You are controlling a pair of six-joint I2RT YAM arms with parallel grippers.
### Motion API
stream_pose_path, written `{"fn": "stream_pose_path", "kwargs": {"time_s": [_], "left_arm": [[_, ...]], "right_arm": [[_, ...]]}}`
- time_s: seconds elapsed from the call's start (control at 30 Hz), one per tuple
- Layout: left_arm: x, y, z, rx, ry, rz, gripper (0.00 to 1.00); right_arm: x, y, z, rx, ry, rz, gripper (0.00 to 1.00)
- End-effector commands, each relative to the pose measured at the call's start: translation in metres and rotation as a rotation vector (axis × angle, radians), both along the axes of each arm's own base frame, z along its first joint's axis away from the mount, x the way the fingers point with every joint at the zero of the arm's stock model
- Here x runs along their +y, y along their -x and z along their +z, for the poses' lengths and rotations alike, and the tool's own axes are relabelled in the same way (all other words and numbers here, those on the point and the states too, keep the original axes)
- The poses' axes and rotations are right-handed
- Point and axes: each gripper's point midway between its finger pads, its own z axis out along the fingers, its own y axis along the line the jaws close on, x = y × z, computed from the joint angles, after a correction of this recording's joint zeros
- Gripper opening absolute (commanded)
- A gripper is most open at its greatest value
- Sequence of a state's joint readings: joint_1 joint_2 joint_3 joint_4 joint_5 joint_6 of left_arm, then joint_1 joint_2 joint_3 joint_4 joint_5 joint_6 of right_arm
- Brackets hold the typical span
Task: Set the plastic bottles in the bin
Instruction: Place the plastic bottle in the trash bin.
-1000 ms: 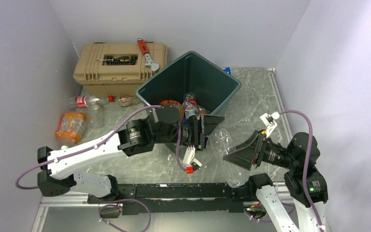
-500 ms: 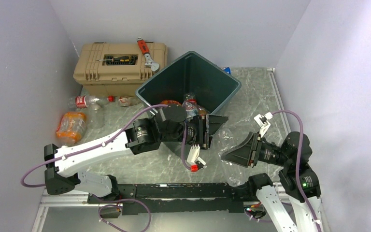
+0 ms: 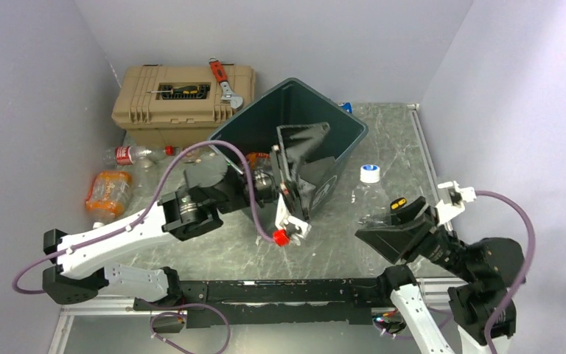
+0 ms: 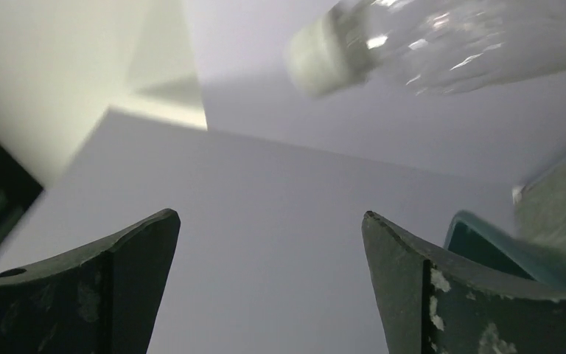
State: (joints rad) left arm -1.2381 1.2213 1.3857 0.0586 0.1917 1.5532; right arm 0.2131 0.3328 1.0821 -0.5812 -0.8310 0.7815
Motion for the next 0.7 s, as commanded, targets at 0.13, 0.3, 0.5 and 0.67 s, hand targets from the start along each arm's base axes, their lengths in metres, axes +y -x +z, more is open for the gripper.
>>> {"fn": "stream_pose_path", "kwargs": {"time_s": [0.13, 0.3, 0.5, 0.67], "left_arm": [[0.065, -0.019, 0.091, 1.191, 0.552, -0.079, 1.0], [0.043, 0.018, 0.081, 1.555, 0.447, -0.312, 0.98], [0.013, 0.009, 0.046, 2.009, 0.228, -0.36, 0.89], [-0.007, 0.006, 0.02, 2.127, 0.119, -0.393, 0.82]], "right_arm": [[-0.019, -0.019, 0.029, -0.259, -0.011, -0.192, 0.27], [-0.022, -0.032, 0.026, -0.292, 0.009, -0.238, 0.25], [-0.018, -0.038, 0.022, -0.297, 0.016, -0.217, 0.25], [-0.015, -0.04, 0.019, -0.29, 0.019, -0.201, 0.25]]}}
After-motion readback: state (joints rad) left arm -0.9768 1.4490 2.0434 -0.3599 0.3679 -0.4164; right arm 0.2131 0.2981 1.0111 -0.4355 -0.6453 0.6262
